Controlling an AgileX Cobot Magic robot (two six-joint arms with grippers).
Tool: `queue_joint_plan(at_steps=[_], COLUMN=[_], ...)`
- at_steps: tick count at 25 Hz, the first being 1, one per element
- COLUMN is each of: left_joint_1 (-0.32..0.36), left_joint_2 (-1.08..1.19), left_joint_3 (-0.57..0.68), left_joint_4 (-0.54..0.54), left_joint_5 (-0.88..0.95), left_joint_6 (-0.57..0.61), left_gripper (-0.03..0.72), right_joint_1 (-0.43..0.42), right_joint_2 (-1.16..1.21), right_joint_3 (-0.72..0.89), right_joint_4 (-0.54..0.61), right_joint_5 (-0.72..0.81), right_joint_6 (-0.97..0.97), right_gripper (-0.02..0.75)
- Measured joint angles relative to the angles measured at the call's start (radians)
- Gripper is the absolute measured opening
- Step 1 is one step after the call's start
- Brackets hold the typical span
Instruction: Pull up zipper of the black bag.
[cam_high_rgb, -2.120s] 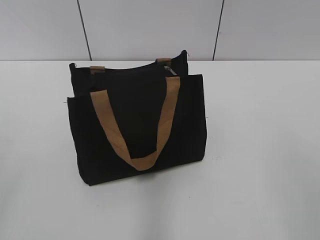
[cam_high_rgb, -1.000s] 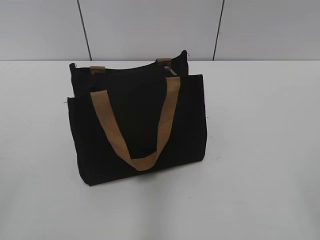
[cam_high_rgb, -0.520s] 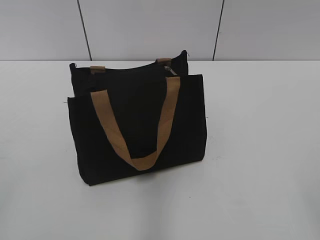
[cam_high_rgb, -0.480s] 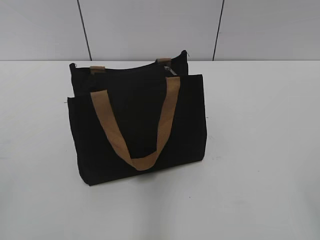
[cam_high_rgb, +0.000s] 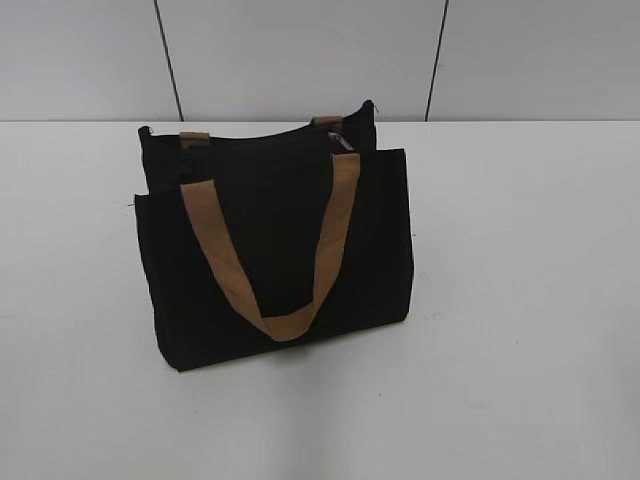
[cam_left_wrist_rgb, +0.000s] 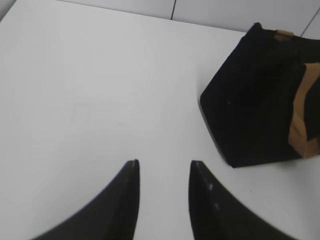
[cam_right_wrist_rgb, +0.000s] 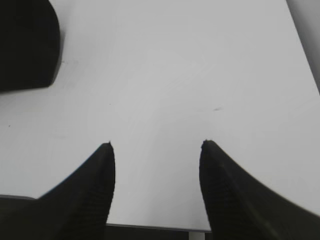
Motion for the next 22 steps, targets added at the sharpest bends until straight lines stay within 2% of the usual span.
queue_joint_plan(at_steps=[4,10,22], left_joint_1=[0.063,0.128,0.145], left_joint_2=[-0.020,-0.023,-0.023], left_joint_3=[0.000,0.000,0.000], left_joint_4=[0.000,-0.001,-0.001], left_joint_5=[0.000,0.000,0.000], left_joint_6=[0.000,0.000,0.000], left_gripper=[0.253,0.242,0.239], right_joint_1=[-0.076,-0.121,-0.129], right_joint_2=[0.000,0.000,0.000], right_joint_3=[0.000,0.001,0.001], right_joint_4=[0.001,0.001,-0.001], right_joint_5=[-0.001,-0.001,-0.001], right_joint_6=[0.000,0.000,-0.001], right_gripper=[0.424,0.424,0.423])
